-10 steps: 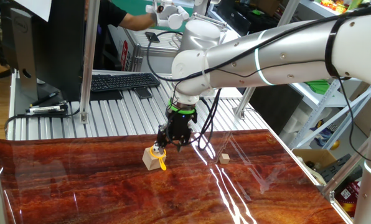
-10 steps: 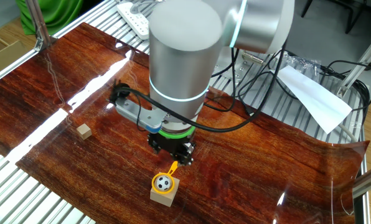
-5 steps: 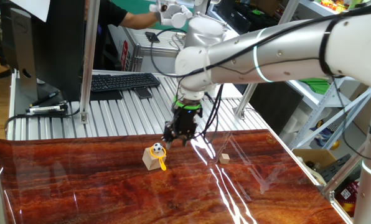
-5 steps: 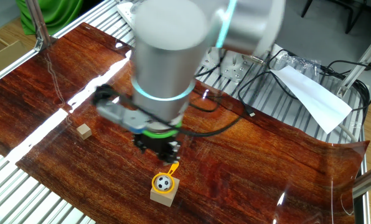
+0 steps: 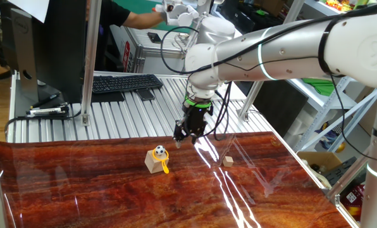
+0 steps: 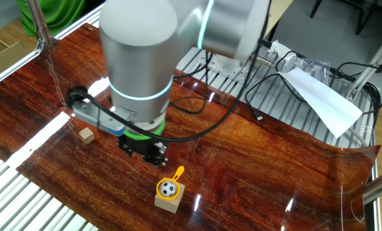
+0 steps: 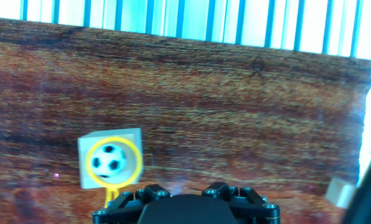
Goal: Attach the bubble ring to the ball
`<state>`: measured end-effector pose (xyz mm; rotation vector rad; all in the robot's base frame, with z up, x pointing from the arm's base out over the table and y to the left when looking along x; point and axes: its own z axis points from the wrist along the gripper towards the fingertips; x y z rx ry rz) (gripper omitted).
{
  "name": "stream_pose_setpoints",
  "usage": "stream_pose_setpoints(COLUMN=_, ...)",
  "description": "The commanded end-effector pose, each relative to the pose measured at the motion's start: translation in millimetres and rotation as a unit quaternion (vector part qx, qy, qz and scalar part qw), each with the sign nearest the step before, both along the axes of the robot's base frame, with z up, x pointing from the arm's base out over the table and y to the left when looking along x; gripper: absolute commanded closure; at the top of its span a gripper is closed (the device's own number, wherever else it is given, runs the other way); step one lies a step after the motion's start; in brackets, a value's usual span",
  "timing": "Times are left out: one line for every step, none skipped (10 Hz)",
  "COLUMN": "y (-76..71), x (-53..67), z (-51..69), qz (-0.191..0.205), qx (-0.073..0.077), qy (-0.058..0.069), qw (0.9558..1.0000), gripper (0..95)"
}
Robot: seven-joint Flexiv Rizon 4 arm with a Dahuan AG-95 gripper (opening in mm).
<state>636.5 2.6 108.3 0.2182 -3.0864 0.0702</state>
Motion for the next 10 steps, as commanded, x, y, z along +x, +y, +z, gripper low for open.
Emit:
stream_pose_setpoints(y=-8.4, x=4.1, z=-2.6, qz=0.010, qx=0.000, qy=-0.002, qw=0.9999, gripper=38.0)
stream_pose_setpoints(y=-9.3, x=5.3, z=-4.3, qz=0.013, qx=-0.004, qy=0.000, qw=0.9999, gripper=38.0)
stream_pose_setpoints(y=-9.5, x=5.7, z=-4.7, qz=0.013, qx=-0.004, qy=0.001, qw=0.9999, gripper=38.0)
stream_pose_setpoints(y=-9.7, x=5.8, z=-5.0, qz=0.014, qx=-0.004, qy=0.001, qw=0.9999, gripper=38.0)
stream_pose_setpoints(y=-9.7, x=5.9, z=-5.1, qz=0.014, qx=-0.004, qy=0.000, qw=0.9999, gripper=38.0)
stream_pose_setpoints(y=-9.7, x=5.9, z=-5.1, qz=0.019, qx=-0.005, qy=0.001, qw=0.9998, gripper=57.0)
stream_pose_setpoints(y=-9.7, x=5.9, z=-5.1, qz=0.026, qx=-0.006, qy=0.001, qw=0.9996, gripper=76.0)
stream_pose_setpoints(y=-9.7, x=5.9, z=-5.1, qz=0.022, qx=-0.006, qy=-0.001, qw=0.9997, gripper=95.0)
stream_pose_setpoints(y=-9.7, x=5.9, z=-5.1, qz=0.021, qx=-0.005, qy=-0.002, qw=0.9998, gripper=95.0)
stream_pose_setpoints(y=-9.7, x=5.9, z=-5.1, qz=0.021, qx=-0.006, qy=-0.004, qw=0.9998, gripper=95.0)
